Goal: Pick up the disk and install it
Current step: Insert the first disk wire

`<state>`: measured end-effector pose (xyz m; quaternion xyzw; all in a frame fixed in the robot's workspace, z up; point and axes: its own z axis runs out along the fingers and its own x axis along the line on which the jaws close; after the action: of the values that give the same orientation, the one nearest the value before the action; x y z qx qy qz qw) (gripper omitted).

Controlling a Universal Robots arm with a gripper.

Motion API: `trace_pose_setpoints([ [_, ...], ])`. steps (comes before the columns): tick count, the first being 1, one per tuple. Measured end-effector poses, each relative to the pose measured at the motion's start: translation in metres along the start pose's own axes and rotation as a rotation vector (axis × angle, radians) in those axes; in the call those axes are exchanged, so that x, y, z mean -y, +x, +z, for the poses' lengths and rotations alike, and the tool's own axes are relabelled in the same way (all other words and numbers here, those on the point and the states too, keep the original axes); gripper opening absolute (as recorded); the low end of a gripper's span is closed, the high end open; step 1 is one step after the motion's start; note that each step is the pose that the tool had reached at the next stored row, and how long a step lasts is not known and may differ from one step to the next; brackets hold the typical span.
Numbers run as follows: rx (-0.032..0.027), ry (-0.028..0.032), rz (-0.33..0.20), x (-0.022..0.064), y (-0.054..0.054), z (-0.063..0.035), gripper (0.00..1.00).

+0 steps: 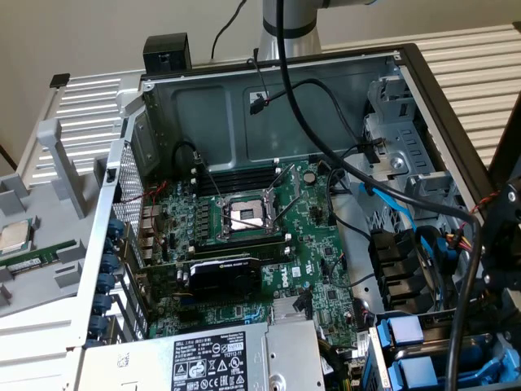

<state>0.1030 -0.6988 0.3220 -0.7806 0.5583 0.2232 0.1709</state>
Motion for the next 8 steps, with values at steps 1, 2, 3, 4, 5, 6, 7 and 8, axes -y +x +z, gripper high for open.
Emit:
trace_pose_setpoints([
  [1,-0.0003,-0.0001,0.0,0.0,0.0001,0.0002,0.34],
  [2,-0.0005,-0.0001,0.0,0.0,0.0003,0.0005,0.34],
  [3,-0.001,-0.0003,0.0,0.0,0.0005,0.0008,0.34],
  [4,-0.0017,-0.0005,0.0,0.0,0.0007,0.0011,0.34],
  [5,-0.0023,-0.0007,0.0,0.0,0.0008,0.0013,0.34],
  [6,-0.0027,-0.0007,0.0,0.0,0.0008,0.0013,0.34],
  [7,-0.0032,-0.0009,0.001,0.0,0.0007,0.0012,0.34],
  [8,-0.0034,-0.0009,0.001,0.0,0.0007,0.0012,0.34],
])
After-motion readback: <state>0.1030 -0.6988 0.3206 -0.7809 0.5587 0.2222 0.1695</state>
